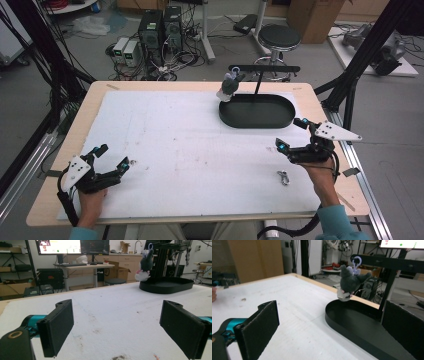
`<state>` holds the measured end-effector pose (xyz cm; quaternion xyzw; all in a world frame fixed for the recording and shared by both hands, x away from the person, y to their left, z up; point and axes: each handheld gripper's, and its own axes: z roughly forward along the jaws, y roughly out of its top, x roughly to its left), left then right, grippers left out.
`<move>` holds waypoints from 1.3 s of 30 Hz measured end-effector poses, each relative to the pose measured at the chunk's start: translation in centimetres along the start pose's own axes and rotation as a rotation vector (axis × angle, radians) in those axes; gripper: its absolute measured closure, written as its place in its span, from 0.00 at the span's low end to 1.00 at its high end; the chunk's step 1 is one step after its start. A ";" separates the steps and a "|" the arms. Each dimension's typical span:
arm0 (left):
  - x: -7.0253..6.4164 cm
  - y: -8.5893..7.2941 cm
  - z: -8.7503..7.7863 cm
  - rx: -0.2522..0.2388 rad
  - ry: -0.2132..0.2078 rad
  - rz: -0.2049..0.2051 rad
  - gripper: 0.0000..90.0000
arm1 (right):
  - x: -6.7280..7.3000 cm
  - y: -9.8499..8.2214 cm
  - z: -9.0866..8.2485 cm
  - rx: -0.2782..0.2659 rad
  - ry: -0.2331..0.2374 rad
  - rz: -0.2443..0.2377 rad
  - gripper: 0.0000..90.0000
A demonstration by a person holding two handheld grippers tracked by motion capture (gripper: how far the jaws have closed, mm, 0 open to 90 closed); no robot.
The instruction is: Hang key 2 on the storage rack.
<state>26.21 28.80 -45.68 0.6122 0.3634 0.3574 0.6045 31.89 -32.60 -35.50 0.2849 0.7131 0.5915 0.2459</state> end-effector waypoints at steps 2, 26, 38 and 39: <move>0.0 0.0 0.0 -0.005 0.001 -0.004 0.14 | -0.2 0.2 -0.1 0.022 0.015 -0.016 0.01; 0.0 0.0 0.0 -0.007 0.002 -0.005 0.14 | -0.1 0.1 -1.0 0.376 0.165 -0.180 0.01; -0.1 0.0 0.0 -0.009 0.001 -0.002 0.14 | 0.0 -2.6 -0.1 0.548 0.217 -0.229 0.04; -0.1 0.0 0.0 -0.010 0.001 -0.002 0.14 | 0.0 -2.6 -0.1 0.548 0.217 -0.229 0.04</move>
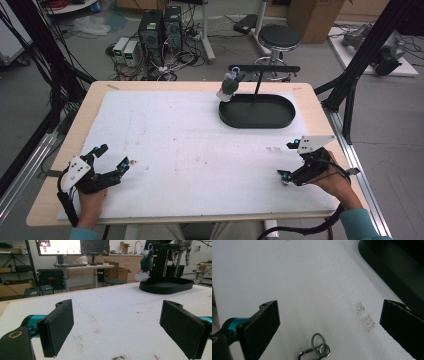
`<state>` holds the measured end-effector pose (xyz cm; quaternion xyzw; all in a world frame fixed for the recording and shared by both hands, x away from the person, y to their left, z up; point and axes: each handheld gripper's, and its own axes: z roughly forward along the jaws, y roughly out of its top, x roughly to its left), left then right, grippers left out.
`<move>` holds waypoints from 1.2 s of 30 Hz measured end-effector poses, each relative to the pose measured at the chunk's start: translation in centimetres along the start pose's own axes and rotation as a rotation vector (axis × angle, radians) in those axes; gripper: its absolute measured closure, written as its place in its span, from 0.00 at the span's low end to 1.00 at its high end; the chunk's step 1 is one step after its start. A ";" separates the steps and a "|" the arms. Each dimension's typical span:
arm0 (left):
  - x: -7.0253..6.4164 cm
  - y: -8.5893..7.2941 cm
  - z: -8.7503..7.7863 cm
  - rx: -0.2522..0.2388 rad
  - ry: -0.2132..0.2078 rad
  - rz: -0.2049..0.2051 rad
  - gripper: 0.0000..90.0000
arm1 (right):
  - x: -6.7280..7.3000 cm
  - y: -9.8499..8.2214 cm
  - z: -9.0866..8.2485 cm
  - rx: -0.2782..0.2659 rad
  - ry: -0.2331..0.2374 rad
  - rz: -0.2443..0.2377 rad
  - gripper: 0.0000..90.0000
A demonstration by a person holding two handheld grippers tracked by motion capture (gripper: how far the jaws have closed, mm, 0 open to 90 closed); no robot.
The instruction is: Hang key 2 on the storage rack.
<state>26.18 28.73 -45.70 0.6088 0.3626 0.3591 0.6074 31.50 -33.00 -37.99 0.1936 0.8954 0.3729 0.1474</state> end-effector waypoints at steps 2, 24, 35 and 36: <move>0.0 0.0 0.0 0.000 0.001 -0.001 0.14 | 0.0 -0.2 0.3 0.039 0.010 -0.022 0.05; 0.0 0.0 0.0 0.000 0.000 0.002 0.14 | -0.1 -2.1 2.0 0.220 0.092 -0.048 0.29; 0.0 0.0 -0.1 0.001 0.001 0.003 0.14 | 0.0 -2.3 2.2 0.270 0.091 -0.095 0.53; 0.0 0.0 -0.1 0.001 0.000 0.003 0.14 | 0.1 -2.3 2.2 0.273 0.091 -0.100 0.55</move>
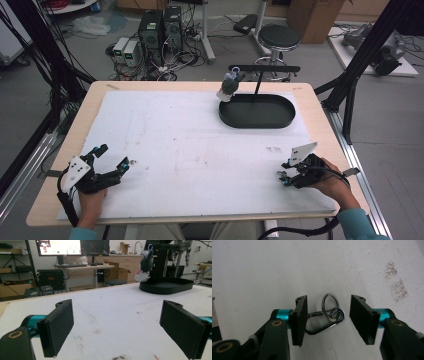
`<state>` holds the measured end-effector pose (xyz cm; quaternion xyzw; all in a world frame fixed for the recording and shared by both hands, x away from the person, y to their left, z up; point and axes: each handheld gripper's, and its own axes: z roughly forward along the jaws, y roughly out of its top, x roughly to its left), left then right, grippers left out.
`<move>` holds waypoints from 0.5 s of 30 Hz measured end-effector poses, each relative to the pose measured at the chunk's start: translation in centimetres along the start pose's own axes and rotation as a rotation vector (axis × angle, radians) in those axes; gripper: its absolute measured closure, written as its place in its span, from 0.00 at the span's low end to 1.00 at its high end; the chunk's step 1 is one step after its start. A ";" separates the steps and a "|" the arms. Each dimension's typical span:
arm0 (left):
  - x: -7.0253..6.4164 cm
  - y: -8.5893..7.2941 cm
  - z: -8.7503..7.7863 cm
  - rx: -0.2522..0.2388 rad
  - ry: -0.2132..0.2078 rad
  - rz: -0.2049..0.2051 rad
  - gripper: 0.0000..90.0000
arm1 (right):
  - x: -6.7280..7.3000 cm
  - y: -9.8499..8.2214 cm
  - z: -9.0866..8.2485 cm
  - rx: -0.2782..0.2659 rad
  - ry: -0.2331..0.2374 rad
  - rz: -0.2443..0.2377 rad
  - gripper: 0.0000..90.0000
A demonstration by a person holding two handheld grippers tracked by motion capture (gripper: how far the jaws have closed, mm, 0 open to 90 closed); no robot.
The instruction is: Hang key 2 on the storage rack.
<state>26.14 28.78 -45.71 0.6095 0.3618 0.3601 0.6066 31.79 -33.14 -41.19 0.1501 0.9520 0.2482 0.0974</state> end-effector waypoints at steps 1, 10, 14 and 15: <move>0.0 0.0 0.0 0.000 -0.001 0.001 0.14 | 0.0 0.0 0.0 0.003 -0.001 -0.005 0.56; 0.0 0.0 0.0 0.002 -0.001 0.002 0.14 | 0.1 0.1 0.2 0.022 -0.011 -0.022 0.66; 0.0 0.0 0.0 0.001 -0.001 0.002 0.14 | 0.1 0.1 0.3 0.025 -0.013 -0.030 0.69; 0.0 0.0 0.0 0.001 -0.002 0.002 0.14 | 0.1 0.1 0.3 0.029 -0.014 -0.031 0.70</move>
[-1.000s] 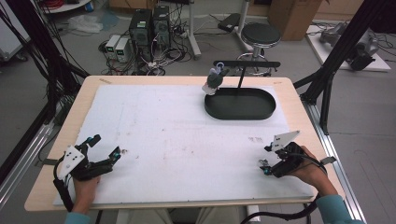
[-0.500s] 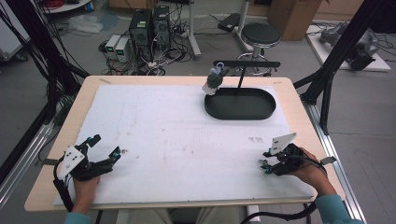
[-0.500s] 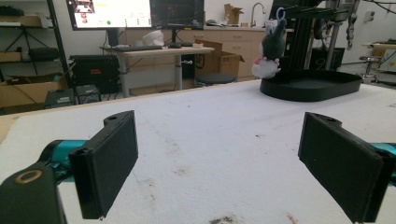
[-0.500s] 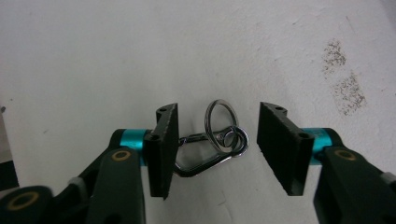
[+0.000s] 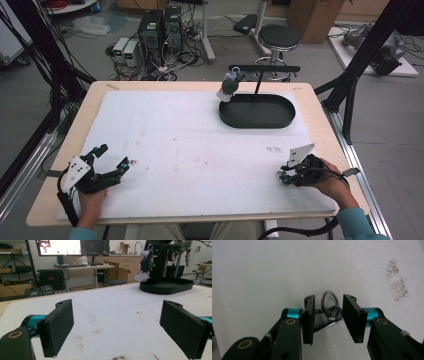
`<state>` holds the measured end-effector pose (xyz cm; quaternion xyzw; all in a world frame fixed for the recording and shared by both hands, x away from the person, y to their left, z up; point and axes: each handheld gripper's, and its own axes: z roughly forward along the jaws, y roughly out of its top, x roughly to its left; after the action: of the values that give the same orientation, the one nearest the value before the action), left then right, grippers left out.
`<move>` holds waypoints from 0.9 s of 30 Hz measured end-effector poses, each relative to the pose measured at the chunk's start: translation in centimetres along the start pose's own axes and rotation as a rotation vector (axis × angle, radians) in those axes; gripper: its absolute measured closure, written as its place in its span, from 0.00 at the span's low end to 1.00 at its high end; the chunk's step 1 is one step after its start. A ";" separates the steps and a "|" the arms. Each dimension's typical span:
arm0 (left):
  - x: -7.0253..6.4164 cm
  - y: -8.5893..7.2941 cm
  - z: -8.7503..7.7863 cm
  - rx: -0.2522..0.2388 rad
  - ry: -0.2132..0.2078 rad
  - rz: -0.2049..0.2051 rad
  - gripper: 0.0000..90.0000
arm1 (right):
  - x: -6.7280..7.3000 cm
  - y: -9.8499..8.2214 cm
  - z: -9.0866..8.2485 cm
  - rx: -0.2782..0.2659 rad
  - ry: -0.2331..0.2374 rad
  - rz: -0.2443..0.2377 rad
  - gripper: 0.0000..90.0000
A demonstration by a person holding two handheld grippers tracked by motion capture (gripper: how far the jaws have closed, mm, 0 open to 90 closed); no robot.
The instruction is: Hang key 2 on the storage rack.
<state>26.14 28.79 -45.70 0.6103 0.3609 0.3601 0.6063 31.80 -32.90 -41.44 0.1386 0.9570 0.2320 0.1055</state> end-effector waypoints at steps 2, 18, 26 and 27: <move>0.0 0.0 0.0 -0.001 0.000 0.000 0.14 | 0.0 0.0 0.0 0.000 -0.002 0.000 0.71; 0.0 0.0 0.0 -0.004 0.002 -0.005 0.14 | -0.2 0.3 0.1 0.020 -0.002 -0.013 0.80; 0.0 0.0 0.0 -0.004 0.002 -0.005 0.14 | -0.3 0.5 0.1 0.028 -0.005 -0.012 0.85; 0.0 0.0 0.0 -0.004 0.002 -0.006 0.14 | -0.3 0.5 0.0 0.030 -0.005 -0.012 0.86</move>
<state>26.13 28.76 -45.71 0.6076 0.3625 0.3599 0.6082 32.23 -32.56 -41.18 0.1350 0.9609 0.2168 0.1070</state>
